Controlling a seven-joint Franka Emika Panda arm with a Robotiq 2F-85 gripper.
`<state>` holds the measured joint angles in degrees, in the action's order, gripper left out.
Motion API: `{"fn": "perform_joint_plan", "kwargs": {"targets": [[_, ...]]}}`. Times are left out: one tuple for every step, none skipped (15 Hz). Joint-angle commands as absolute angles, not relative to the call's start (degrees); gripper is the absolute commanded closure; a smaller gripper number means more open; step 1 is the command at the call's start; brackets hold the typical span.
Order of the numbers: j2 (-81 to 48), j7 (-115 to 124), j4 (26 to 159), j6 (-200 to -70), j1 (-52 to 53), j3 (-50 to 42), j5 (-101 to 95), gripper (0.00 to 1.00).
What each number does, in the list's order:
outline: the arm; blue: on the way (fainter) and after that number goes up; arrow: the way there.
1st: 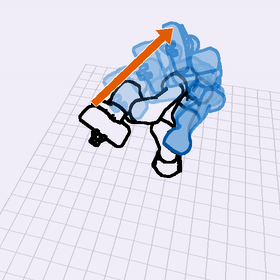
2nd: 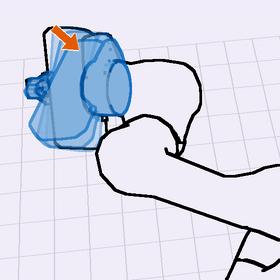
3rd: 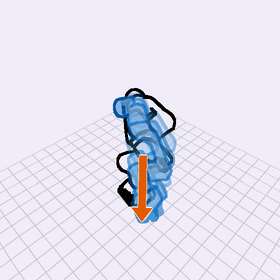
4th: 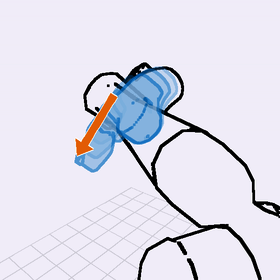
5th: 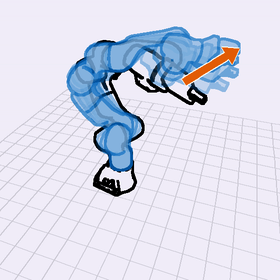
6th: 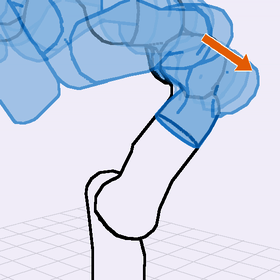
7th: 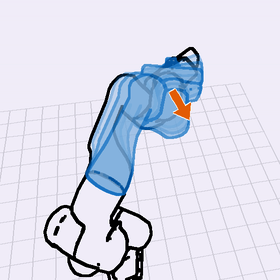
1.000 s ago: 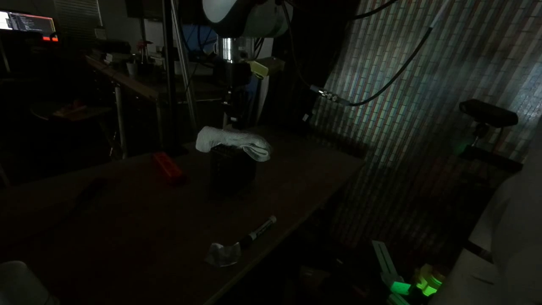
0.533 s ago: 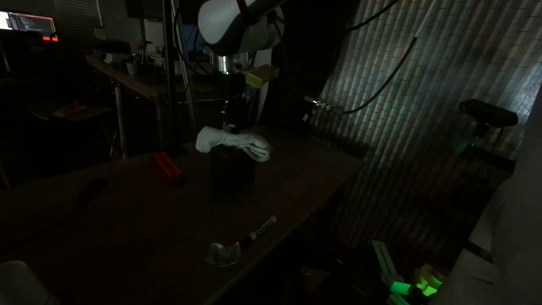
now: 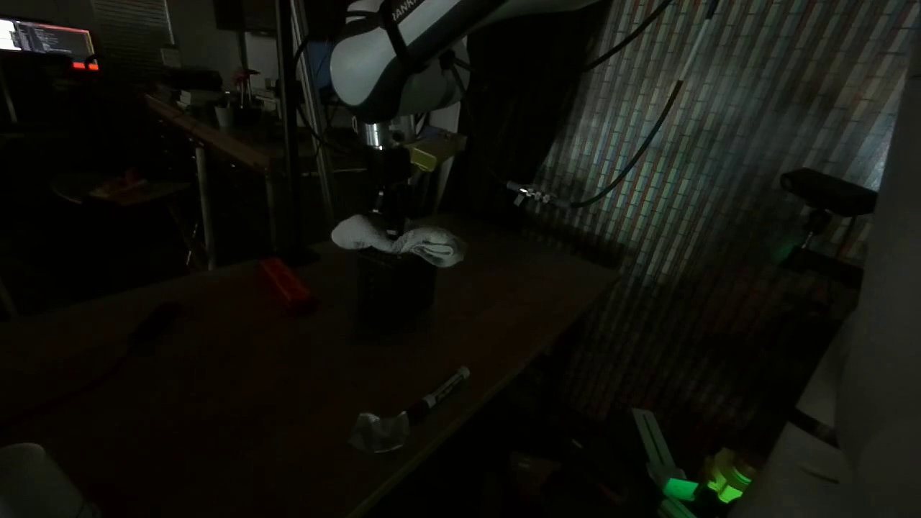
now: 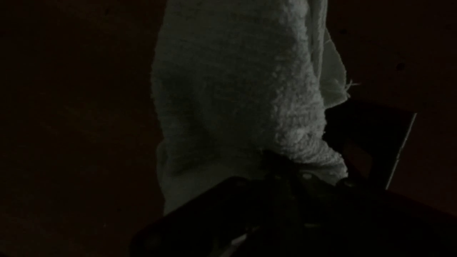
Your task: Put the white towel in the black basket.
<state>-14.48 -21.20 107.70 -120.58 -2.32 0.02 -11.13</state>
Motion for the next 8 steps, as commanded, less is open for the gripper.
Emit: {"fn": "perform_joint_plan", "kwargs": {"targets": [[-15.8, -20.6, 107.2, -119.1, -2.3, 0.2, -10.6, 1.0], [-15.8, -20.6, 107.4, -119.2, -2.3, 0.2, -10.2, 1.0], [-15.9, -20.8, 107.5, -119.2, -2.4, 0.3, -9.6, 1.0], [-16.0, -20.8, 107.6, -119.3, -2.4, 0.4, -9.3, 1.0], [-16.2, -21.0, 107.6, -119.3, -2.5, 0.5, -8.8, 1.0], [-16.5, -21.1, 107.6, -119.4, -2.5, 0.6, -8.4, 1.0], [-16.8, -21.3, 107.5, -119.4, -2.5, 0.8, -7.7, 1.0], [-17.2, -21.5, 107.4, -119.5, -2.5, 1.0, -7.2, 1.0]]}}
